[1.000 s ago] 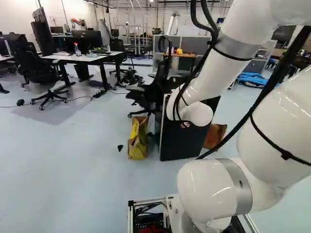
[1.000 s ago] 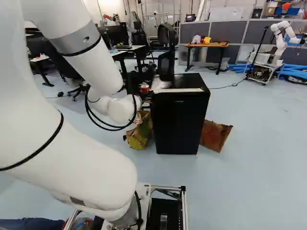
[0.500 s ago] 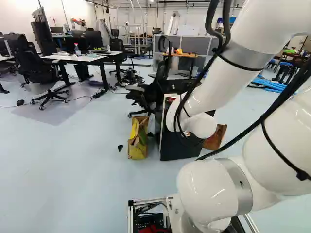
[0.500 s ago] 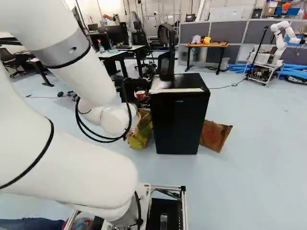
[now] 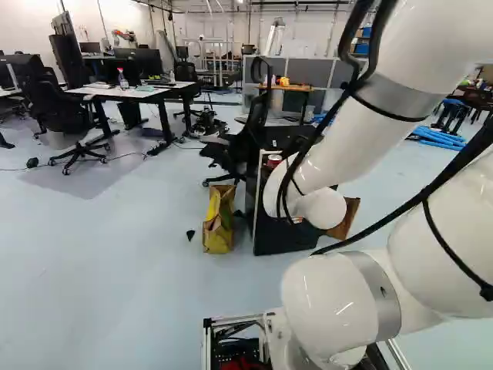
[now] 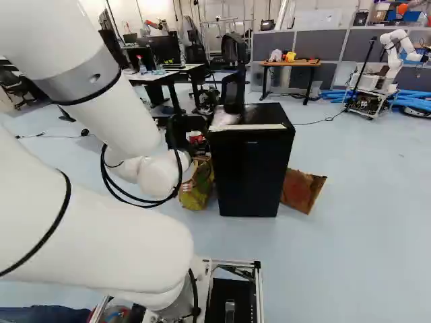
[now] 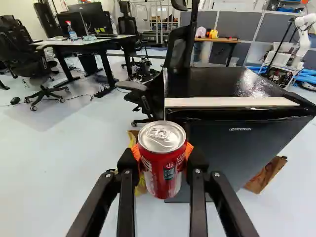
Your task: Grab a drink from the fridge
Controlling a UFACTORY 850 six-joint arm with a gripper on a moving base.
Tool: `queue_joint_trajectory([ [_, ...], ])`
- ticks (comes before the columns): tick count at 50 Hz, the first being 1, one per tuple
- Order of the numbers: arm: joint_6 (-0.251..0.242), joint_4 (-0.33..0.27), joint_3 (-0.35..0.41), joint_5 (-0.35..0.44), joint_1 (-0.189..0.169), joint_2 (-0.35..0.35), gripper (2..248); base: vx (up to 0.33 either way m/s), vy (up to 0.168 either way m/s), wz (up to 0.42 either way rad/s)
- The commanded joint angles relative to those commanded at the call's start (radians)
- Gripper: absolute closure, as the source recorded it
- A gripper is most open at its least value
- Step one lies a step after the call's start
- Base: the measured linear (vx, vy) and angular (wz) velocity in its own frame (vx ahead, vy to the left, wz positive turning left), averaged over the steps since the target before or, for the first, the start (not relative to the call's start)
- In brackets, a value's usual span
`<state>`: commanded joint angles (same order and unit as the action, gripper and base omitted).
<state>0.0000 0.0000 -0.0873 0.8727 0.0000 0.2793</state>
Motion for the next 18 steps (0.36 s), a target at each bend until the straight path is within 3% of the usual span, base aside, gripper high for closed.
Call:
queue_joint_trajectory([
  [18,0.0,0.0,0.0,0.0,0.0,0.0,150,0.0,0.0,0.0],
])
